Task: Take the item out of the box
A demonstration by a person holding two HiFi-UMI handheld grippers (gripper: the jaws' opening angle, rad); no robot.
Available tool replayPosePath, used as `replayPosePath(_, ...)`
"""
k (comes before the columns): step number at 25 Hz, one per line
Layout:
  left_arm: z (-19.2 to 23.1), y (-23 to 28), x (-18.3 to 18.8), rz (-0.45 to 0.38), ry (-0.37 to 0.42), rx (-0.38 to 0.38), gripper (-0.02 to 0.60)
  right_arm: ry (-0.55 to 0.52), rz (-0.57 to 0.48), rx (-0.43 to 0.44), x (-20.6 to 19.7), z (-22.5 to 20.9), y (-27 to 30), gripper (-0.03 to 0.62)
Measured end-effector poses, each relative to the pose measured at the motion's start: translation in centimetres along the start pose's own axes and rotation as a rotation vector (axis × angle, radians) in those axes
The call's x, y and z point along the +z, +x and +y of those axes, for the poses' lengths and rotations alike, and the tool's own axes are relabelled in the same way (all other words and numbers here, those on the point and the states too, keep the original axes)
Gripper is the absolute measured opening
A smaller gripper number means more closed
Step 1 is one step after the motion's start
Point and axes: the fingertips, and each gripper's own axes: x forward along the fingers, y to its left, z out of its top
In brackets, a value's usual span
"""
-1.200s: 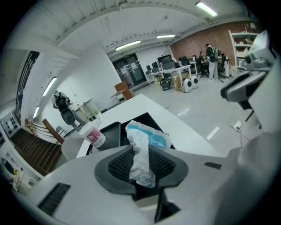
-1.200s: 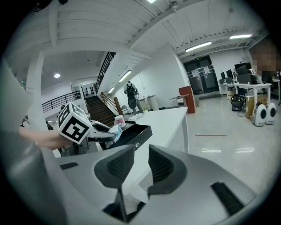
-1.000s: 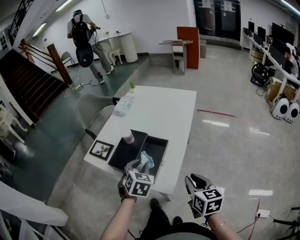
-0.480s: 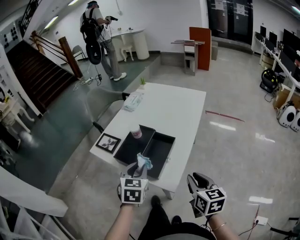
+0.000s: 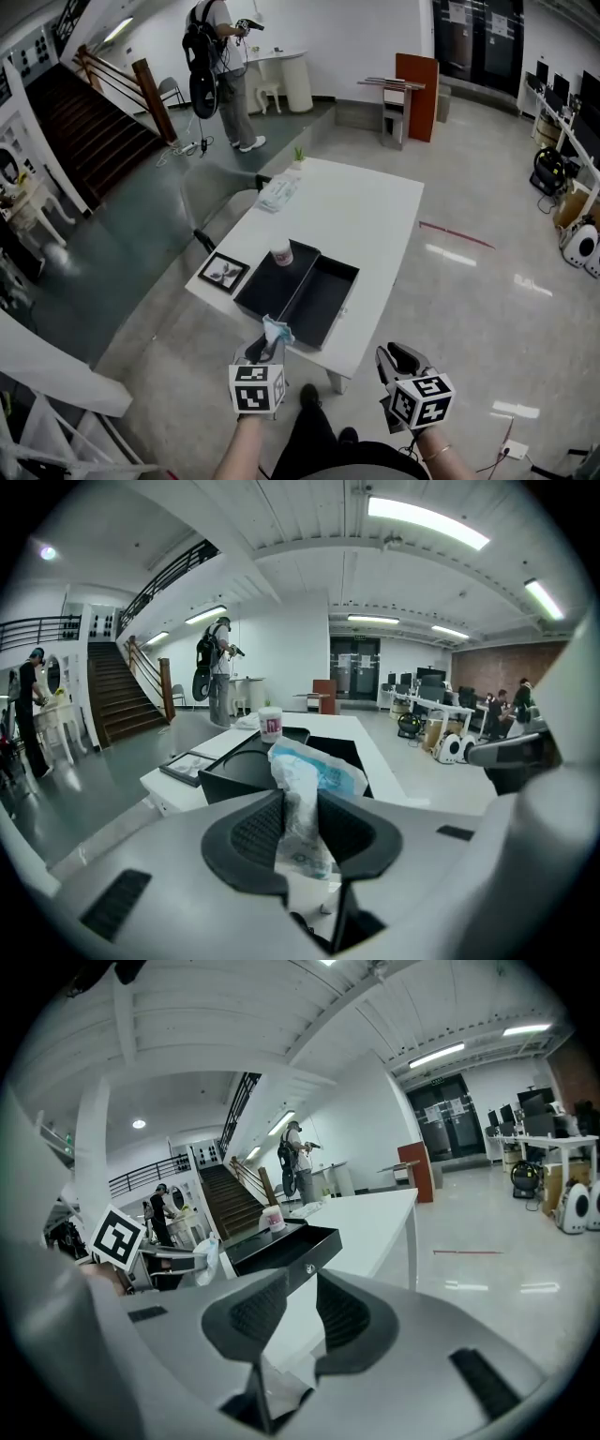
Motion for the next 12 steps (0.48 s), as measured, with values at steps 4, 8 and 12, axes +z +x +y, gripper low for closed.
replayPosePath(4,0.4,-0.6,-1.1,0.011,-0.037,0.011,0.107,-0.008,0.002,0.02,-0.1,0.8,0.2,0.089)
replayPosePath(8,0.6,-1.3,-2.2,0.016,-0.076,0.017,0.107,-0.014,0.007,0.04,-0.3,1.6,0.5,0.083)
replayPosePath(12,0.7,-2.2,-3.1,0.02,-0.111,0.022,0.107,-0.02,0.009,0.059,-0.6,2.4,0.6,0.077)
